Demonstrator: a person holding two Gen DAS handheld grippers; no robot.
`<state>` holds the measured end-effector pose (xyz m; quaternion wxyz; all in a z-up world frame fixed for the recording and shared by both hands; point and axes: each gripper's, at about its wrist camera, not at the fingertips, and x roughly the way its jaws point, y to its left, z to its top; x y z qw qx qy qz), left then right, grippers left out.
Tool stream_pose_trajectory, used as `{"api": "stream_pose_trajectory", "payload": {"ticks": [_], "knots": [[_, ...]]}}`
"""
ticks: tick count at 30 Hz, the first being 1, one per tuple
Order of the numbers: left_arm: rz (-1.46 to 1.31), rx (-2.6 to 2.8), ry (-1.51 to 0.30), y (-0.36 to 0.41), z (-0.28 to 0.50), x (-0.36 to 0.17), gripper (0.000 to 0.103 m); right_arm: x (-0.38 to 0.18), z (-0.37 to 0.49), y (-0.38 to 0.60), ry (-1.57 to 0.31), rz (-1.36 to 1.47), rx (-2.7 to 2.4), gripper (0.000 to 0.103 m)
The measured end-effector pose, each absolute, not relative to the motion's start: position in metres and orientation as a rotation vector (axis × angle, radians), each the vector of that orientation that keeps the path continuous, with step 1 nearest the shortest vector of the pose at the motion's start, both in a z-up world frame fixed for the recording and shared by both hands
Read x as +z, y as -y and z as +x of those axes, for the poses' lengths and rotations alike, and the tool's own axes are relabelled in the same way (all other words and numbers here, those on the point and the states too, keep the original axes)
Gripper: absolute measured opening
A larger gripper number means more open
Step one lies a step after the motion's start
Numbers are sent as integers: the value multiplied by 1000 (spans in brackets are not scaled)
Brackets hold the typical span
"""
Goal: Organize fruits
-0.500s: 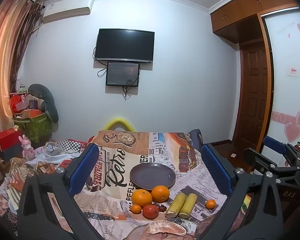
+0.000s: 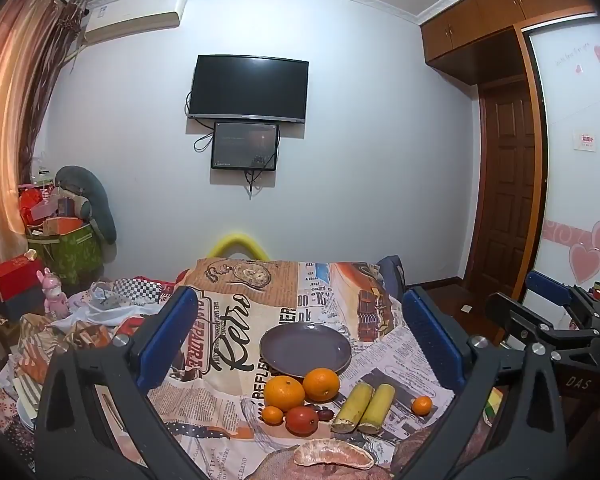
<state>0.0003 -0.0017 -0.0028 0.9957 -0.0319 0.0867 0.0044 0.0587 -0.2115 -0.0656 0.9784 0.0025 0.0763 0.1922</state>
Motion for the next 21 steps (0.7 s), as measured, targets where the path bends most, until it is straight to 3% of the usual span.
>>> {"api": "stream_pose_trajectory", "payload": {"ticks": [21], "knots": [[-65, -7, -186, 0, 2, -9, 103, -74, 56, 211, -162, 11, 378, 103]]}}
